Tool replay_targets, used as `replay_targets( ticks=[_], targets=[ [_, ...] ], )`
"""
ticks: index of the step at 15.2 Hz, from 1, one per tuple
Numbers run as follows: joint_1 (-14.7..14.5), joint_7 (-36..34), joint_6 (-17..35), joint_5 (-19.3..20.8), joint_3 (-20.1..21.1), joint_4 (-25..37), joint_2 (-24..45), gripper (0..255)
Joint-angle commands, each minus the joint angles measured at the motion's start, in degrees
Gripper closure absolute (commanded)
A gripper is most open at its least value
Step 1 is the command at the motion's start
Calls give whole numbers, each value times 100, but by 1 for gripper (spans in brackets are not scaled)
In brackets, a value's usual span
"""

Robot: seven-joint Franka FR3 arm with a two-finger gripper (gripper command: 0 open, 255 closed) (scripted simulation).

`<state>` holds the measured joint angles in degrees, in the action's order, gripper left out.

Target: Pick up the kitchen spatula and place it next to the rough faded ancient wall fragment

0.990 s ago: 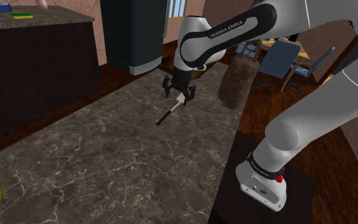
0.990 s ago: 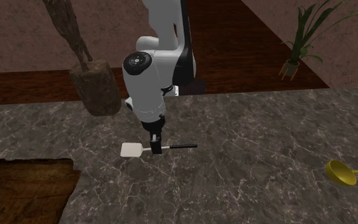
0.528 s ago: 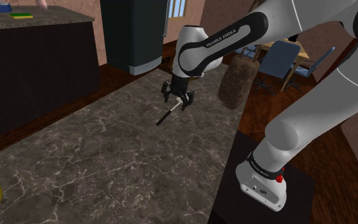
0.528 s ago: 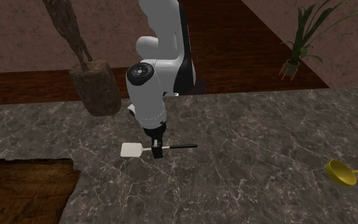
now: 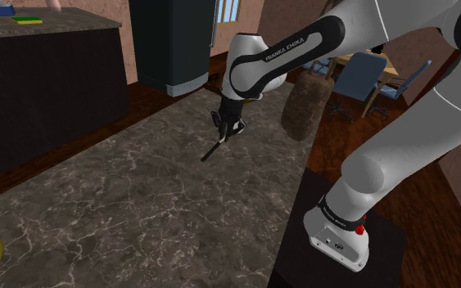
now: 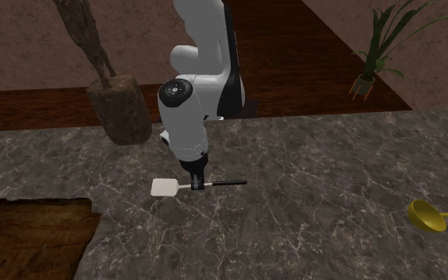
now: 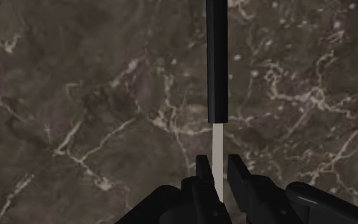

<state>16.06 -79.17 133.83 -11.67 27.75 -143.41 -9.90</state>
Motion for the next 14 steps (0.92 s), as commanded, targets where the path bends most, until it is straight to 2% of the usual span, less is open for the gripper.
replay_targets(
  ticks=[1, 7, 14],
  targets=[
    [0, 0, 0, 0, 0, 0, 0, 255],
    [0, 0, 1, 0, 0, 0, 1, 255],
    [-24, 65, -619, -98, -90, 245, -392, 255]
  ],
)
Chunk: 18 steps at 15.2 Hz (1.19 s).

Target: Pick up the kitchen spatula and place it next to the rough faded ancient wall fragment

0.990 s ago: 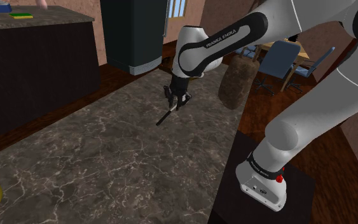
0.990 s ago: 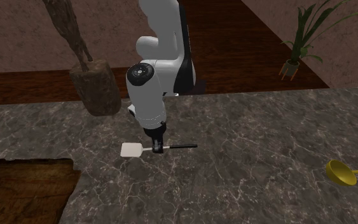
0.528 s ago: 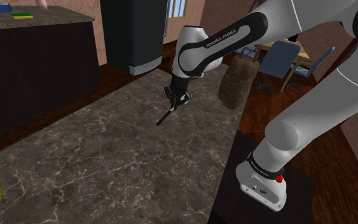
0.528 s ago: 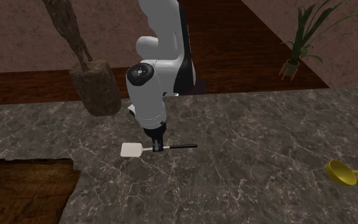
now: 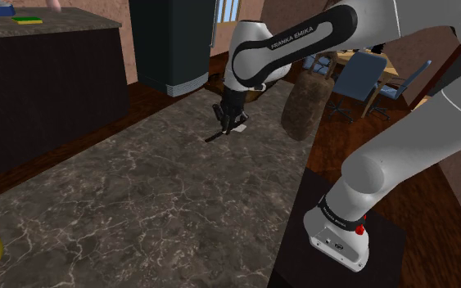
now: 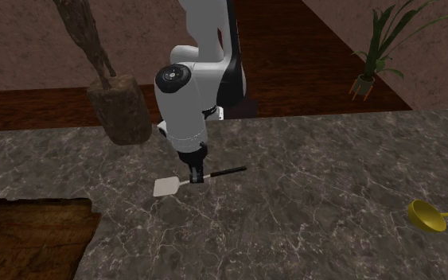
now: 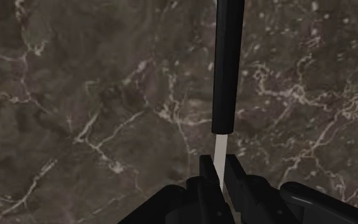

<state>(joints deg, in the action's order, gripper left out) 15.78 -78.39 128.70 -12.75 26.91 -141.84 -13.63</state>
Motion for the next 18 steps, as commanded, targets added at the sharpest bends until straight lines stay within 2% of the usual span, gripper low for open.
replay_targets(
  ticks=[1, 15, 18],
  targets=[
    [1, -7, -194, 1, -19, 127, -67, 255],
    [-5, 18, -1373, -33, -203, 808, -582, 255],
    [141, 141, -1375, 134, -293, 1088, -271, 255]
  ],
)
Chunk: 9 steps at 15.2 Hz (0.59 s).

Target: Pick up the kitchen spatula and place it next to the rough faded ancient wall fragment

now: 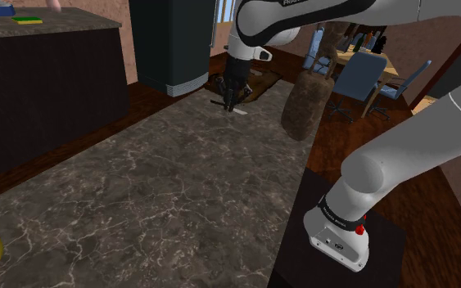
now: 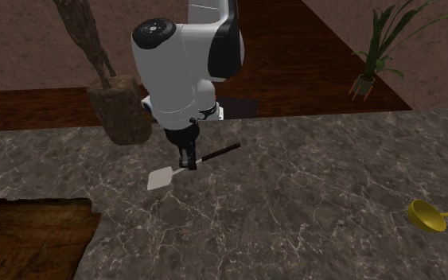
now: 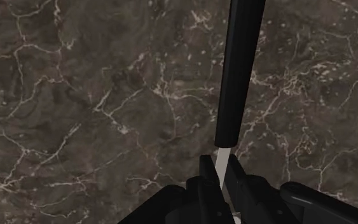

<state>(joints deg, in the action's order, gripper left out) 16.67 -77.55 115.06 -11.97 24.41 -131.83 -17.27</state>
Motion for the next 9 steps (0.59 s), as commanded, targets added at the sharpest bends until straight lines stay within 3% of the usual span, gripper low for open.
replay_targets(
  ticks=[1, 9],
  targets=[
    [121, 115, -8, 138, -84, 229, 254, 255],
    [539, 486, -146, 755, -384, 1608, 1617, 255]
  ],
)
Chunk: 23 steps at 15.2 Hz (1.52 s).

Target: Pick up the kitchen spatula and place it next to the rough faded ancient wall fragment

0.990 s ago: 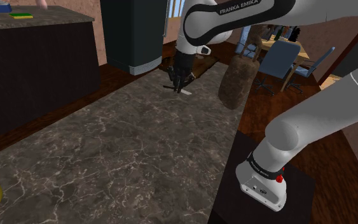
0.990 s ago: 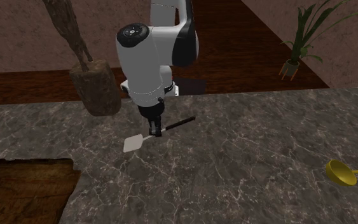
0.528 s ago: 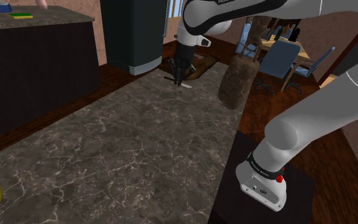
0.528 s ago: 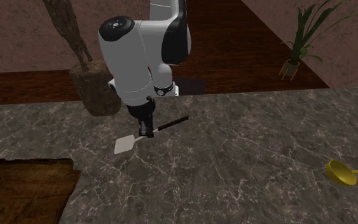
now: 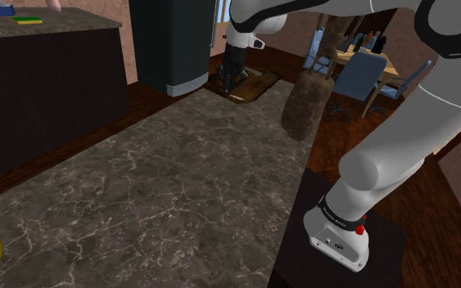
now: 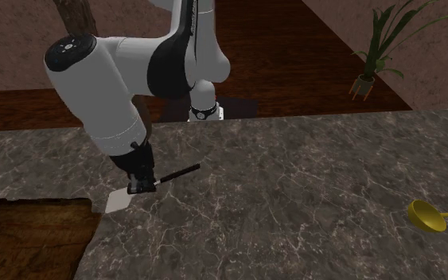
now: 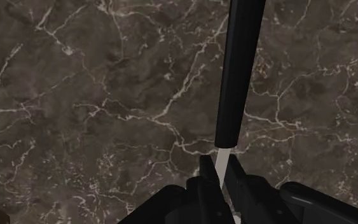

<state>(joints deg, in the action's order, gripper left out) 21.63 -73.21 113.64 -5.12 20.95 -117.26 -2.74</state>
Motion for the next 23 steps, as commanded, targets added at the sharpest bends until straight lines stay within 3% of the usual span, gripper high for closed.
replay_targets(
  ticks=[1, 5, 23],
  targets=[
    [80, 91, -43, 141, -72, 356, 343, 255],
    [200, 255, -280, 432, -217, 1354, 1159, 255],
    [154, 197, 988, 600, -258, 560, 1656, 255]
  ],
)
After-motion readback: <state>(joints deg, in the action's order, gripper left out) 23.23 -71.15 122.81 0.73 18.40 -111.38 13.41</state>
